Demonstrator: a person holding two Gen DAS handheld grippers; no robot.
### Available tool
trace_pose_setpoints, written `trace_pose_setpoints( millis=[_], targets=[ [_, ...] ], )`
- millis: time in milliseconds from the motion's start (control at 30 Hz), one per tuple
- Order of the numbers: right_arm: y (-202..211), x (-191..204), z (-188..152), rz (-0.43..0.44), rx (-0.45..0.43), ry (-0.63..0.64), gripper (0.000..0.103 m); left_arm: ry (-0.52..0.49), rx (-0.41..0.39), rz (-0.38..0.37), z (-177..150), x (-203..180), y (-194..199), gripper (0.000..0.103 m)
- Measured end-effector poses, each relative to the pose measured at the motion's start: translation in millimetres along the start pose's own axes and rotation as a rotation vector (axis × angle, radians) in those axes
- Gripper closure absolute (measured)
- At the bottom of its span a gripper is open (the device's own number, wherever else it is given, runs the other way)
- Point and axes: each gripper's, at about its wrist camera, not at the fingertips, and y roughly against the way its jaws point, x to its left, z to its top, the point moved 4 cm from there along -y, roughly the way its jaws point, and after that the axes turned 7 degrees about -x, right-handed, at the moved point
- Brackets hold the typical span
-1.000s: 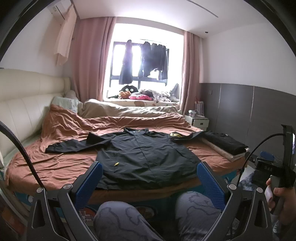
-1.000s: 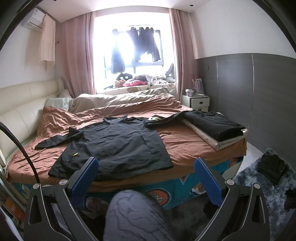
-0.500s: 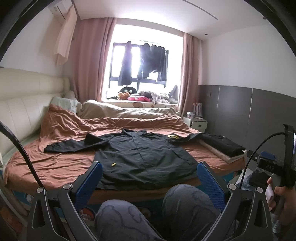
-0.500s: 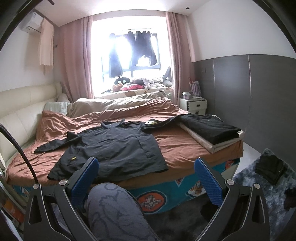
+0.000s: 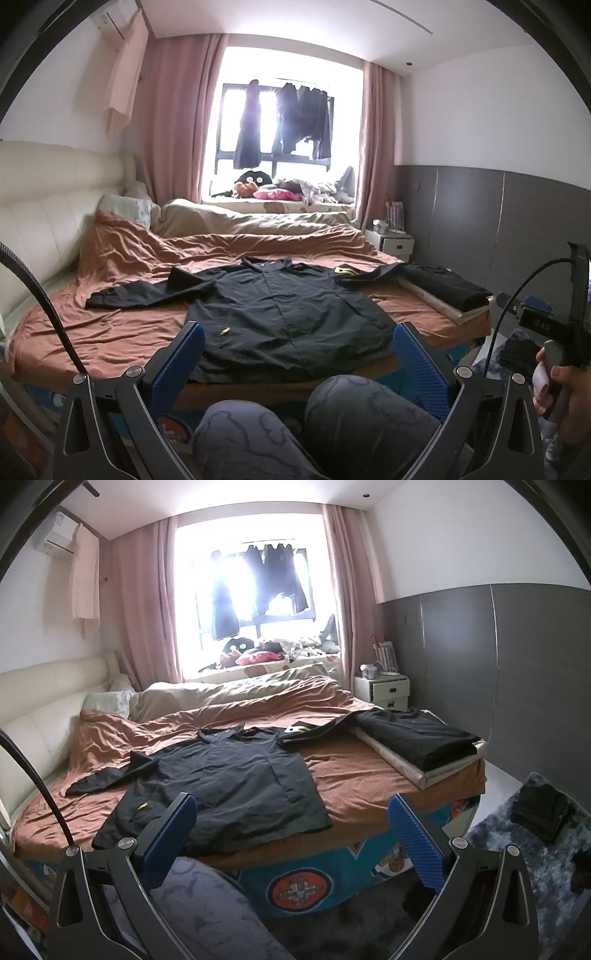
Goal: Fold large clothes
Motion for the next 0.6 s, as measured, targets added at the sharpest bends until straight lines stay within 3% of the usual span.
trace_pose_setpoints(
  millis=[367,600],
  targets=[
    [-53,7,3,0.023,0.037,0.003,0.0,0.027,0.035,0.042,10,22,-50,0.001],
    [-117,29,20,0.06,0.046,-0.008,0.0,0.036,0.048,0.109,18,49,-86,0.001]
  ],
)
